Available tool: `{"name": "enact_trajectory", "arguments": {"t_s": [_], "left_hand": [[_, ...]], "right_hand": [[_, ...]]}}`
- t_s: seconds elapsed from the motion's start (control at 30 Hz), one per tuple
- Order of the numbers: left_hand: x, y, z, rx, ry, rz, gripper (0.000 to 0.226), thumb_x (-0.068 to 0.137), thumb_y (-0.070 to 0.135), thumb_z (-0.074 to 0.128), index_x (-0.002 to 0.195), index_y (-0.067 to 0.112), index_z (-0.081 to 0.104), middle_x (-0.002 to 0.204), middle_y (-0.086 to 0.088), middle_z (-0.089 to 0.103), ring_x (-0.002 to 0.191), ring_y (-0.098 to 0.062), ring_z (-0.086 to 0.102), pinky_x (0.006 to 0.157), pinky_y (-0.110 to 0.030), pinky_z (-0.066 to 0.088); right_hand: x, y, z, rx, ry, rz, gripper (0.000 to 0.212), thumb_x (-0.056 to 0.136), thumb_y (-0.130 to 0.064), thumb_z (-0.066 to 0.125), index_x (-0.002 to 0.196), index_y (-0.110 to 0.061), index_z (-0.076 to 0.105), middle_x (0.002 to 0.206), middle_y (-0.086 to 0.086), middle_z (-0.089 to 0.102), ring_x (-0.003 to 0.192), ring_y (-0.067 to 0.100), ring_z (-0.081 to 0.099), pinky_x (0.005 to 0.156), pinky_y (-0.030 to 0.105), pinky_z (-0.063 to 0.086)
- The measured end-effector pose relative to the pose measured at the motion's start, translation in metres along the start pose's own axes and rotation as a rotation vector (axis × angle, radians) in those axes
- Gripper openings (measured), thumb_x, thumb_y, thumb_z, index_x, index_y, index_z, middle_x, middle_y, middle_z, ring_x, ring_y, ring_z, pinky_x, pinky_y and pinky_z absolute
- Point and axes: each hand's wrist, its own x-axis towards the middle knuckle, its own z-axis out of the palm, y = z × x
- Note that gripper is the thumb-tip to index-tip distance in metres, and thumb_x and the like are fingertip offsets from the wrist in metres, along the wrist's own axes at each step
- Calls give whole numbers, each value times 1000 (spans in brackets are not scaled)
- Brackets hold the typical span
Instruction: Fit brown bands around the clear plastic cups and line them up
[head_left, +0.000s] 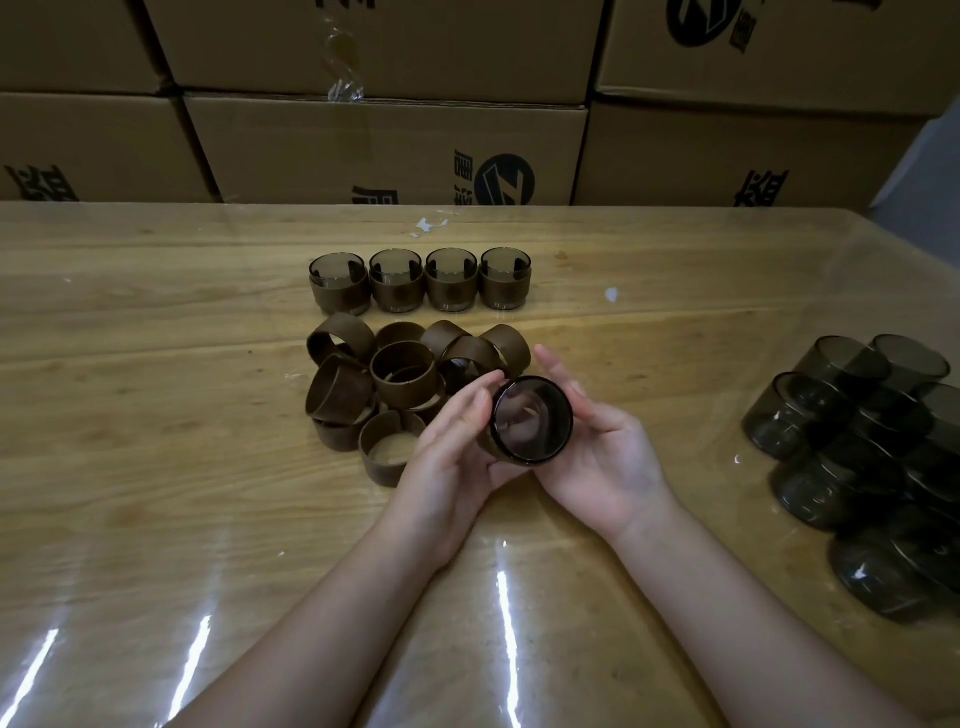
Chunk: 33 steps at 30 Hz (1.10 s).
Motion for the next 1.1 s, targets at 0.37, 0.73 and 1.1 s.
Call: {"name": "enact_trajectory", "arguments": {"t_s": [0.37, 0.73, 1.1], "left_hand": [[-4, -9, 4, 444, 288, 237, 50, 63, 67, 60, 99, 33, 59, 99, 5, 68, 87, -10, 65, 68, -25, 51], [-2, -7, 3, 382, 103, 248, 38, 84, 35, 59, 122, 41, 55, 130, 8, 60, 121, -10, 56, 103, -35, 45], [-3, -6, 8, 424, 89, 389, 35, 91, 25, 50, 125, 33, 49, 117, 27, 64, 110, 4, 59, 88, -14, 47]], "right_hand": [[-9, 21, -2, -1339, 1, -524, 43, 80, -60, 51, 121, -52, 49, 123, -13, 54, 118, 3, 52, 95, 18, 43], [1, 13, 1, -414, -18, -211, 39, 89, -33, 48, 127, -26, 51, 133, 17, 57, 114, 36, 62, 82, 45, 57], [1, 17, 5, -518, -37, -246, 51, 90, -32, 46, 139, -19, 38, 124, 11, 65, 112, 29, 64, 82, 36, 56]]}}
